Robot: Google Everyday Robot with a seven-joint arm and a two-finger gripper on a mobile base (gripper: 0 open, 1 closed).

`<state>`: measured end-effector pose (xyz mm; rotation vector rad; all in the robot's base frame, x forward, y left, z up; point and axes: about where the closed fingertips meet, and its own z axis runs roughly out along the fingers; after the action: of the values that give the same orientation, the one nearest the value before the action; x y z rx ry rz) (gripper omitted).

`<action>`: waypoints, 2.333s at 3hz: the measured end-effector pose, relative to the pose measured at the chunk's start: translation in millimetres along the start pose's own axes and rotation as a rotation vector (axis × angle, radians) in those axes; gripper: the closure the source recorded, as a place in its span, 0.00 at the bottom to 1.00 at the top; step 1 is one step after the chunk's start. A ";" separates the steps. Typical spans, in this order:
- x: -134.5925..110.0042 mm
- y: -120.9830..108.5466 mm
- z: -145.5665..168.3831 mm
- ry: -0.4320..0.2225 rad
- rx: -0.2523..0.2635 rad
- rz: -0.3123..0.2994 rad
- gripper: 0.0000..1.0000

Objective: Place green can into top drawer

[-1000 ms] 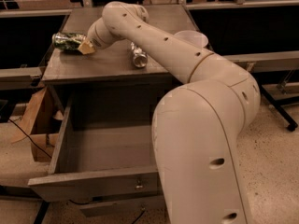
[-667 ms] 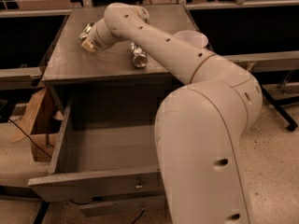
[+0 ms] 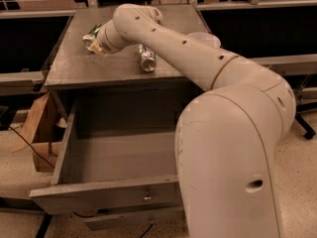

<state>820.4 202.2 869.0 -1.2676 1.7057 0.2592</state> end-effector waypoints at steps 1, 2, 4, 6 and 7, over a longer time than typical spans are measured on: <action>-1.6 0.4 -8.1 0.004 0.015 -0.002 0.82; -5.1 -1.1 -14.2 0.016 0.035 0.001 0.59; -8.7 -13.2 -14.0 0.049 0.095 0.054 0.12; -14.2 -27.8 -34.4 0.040 0.149 0.116 0.00; -14.2 -27.8 -34.3 0.040 0.149 0.117 0.00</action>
Offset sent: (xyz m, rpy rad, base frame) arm -0.0086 -0.0136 0.0249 -0.0215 -0.0247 -0.0695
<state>824.2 176.7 907.6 -1.0727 1.8015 0.1724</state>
